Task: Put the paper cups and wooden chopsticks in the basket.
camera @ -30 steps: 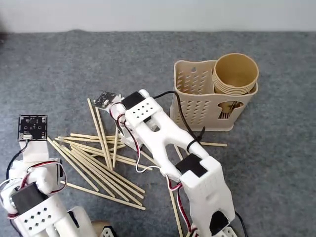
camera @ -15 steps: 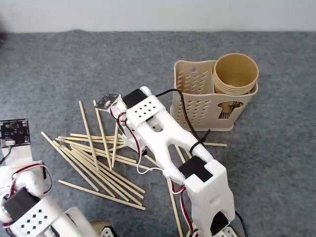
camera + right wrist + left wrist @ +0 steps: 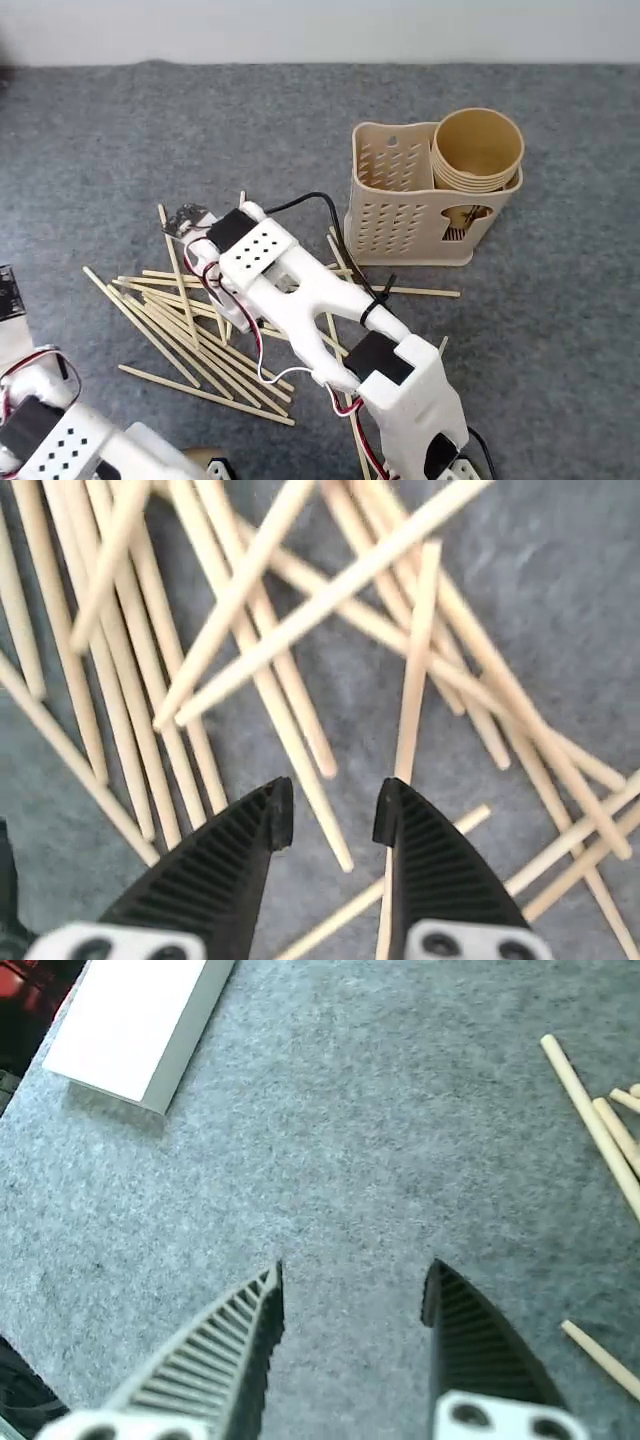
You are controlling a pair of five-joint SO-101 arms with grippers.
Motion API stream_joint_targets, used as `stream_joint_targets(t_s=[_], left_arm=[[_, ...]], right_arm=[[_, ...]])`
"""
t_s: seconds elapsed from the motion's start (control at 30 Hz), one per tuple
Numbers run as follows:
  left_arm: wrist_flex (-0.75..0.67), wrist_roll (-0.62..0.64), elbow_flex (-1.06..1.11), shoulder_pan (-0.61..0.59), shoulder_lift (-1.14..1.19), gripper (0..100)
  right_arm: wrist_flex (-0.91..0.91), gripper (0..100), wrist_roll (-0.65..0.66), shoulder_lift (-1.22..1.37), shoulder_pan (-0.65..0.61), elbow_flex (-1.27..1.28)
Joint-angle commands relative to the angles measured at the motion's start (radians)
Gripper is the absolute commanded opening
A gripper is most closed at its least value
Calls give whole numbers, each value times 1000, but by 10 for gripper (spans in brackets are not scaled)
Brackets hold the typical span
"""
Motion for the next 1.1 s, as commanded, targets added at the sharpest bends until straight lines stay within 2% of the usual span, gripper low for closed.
stream_joint_targets(t_s=[0.0,0.2,0.33,0.47,0.53,0.67,0.9,0.97,1.07], left_arm=[[-52,-15,2,3,-6,224],[-103,-9,2,6,-11,224],[-103,-8,1,8,-12,224],[-100,-8,7,6,-12,224],[-103,-8,16,5,-12,224],[-103,-8,28,8,-12,224],[-104,-9,41,8,-12,224],[-103,-9,45,8,-12,224],[-98,-9,45,8,-12,224]], right_arm=[[-30,154,-17,-71,13,-57],[-48,154,-18,-71,51,-61],[-154,154,-77,-64,99,-114],[-248,159,-74,-62,127,-147],[-269,206,-86,-61,128,-149],[-252,313,-204,-28,139,-152],[-5,285,84,-28,268,-152],[76,286,127,-36,297,-152],[130,286,123,-30,328,-146]])
